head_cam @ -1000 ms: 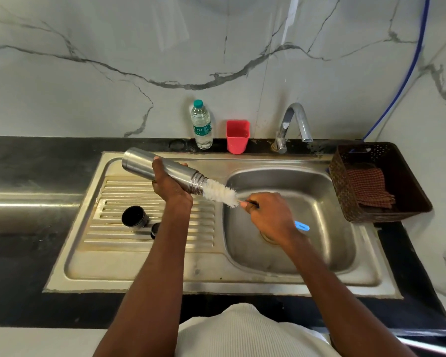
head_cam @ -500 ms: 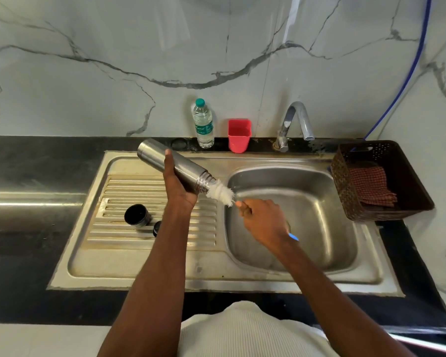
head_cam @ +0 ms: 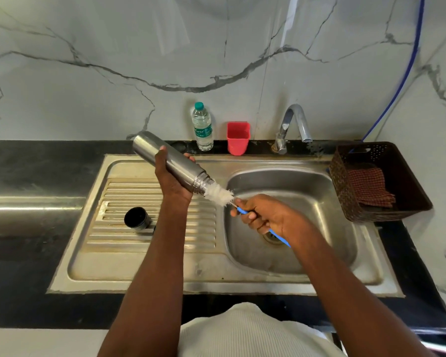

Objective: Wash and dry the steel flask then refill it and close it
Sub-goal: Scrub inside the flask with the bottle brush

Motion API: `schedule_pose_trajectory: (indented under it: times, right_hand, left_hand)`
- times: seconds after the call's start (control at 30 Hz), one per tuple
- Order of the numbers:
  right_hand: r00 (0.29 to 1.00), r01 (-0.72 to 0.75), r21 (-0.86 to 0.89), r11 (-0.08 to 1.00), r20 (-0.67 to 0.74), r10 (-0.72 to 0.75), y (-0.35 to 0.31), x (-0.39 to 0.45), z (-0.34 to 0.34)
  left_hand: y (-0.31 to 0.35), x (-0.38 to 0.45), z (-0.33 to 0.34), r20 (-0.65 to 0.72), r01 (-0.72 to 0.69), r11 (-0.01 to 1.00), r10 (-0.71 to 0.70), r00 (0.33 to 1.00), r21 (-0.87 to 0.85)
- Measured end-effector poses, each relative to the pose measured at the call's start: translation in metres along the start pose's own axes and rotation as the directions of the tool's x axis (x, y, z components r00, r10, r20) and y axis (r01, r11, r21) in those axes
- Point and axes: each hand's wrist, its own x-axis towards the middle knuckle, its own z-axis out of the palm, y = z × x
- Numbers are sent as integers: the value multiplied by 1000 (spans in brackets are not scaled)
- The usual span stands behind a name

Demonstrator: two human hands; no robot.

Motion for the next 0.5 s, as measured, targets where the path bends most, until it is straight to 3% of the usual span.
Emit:
schedule_pose_trajectory:
  times: [0.07,0.1,0.13,0.17,0.23,0.3,0.33,0.37,0.43,0.47,0.5]
  right_hand:
    - [940,254,-198,947,-178,-290,12,1,9]
    - [858,355,-349,867,-248,-451,18,2,14]
    - [770,361,-554,750,-278,-575,22,5,18]
    - [709,258,-743,617,-288,-643,26,7,21]
    - [559,51,-905,421,-324,-763,29,4,31]
    - [401,17,-941,338,-303,-864,28,0,35]
    - [374,19,-939,342,-311,-874,24,-2,36]
    - [440,30,-920,391,-339,-832,19,-3,35]
    - [671,110,-721,684,-454,-587,4,4,35]
    - [792,174,-477,862,-452,-410,-4,12,35]
    - [908,167,-167,972,-358,-217,-12,18,36]
  left_hand:
    - [2,0,-3,-12,5,1000,-5,1000,18]
    - [2,0,-4,-36,12,1000,-11,999,21]
    - [-1,1,-7,-78,26,999,-24,997,22]
    - [-5,3,-8,-130,52,998,-49,990,25]
    - [-12,1,-7,-255,117,993,-111,961,9]
    - [-20,3,-4,-385,165,986,-164,908,-31]
    - [-20,2,-2,-424,154,987,-161,891,-52]
    - [-20,-2,2,-439,118,992,-124,890,-42]
    - [-23,-6,5,-327,40,995,-66,943,-86]
    - [-27,-8,5,-208,43,993,-66,976,-113]
    - [-32,-12,6,-103,69,990,-82,991,-121]
